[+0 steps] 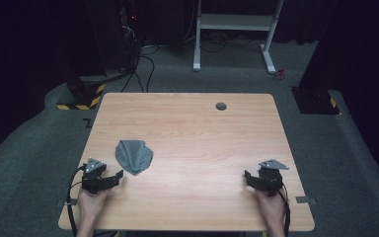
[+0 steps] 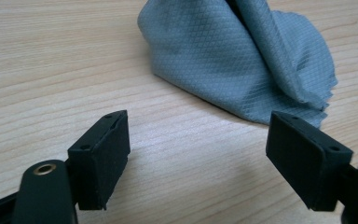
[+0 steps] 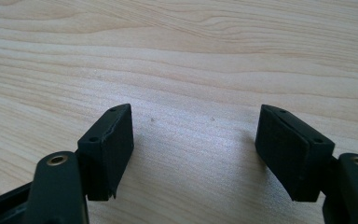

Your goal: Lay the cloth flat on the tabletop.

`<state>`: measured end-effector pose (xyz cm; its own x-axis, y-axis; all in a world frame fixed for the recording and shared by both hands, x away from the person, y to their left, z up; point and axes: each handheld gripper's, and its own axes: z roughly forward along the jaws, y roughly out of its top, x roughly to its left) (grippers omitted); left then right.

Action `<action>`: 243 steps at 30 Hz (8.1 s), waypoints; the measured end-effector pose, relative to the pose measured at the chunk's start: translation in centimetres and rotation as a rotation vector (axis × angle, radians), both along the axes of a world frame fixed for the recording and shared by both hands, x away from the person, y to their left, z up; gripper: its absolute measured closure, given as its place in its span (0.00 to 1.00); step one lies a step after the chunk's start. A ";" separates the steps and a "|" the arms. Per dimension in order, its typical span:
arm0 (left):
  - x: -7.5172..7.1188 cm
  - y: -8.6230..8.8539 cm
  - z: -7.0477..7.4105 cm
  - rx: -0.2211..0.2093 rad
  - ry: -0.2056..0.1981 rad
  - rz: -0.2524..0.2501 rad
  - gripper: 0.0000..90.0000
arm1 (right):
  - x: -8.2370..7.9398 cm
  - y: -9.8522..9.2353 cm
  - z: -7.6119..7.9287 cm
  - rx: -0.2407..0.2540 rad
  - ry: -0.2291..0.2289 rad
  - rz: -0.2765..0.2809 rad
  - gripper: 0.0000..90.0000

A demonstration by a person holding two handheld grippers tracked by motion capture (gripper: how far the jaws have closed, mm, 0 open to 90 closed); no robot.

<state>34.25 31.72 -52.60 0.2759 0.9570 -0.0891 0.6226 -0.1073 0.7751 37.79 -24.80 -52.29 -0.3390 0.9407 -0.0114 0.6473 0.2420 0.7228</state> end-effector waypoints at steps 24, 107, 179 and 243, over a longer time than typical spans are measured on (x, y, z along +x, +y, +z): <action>2.5 -3.2 1.9 0.035 -0.023 -0.054 0.24 | 0.0 0.0 0.0 0.000 0.000 0.000 0.31; 6.7 -19.5 3.5 -0.064 -0.042 -0.473 0.97 | 0.0 0.0 0.0 -0.001 -0.002 0.001 0.31; 7.1 -20.4 6.5 0.113 -0.059 -0.415 0.99 | -0.1 0.2 0.0 0.002 -0.010 0.043 0.40; 8.8 -26.4 5.5 0.146 -0.018 -0.585 0.66 | -0.1 0.2 0.0 0.002 -0.009 0.042 0.40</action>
<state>43.02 5.31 -47.06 0.7608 0.6476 0.0412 0.4147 -0.5340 0.7368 37.69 -24.59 -52.26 -0.3779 0.9257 -0.0125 0.6300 0.2670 0.7293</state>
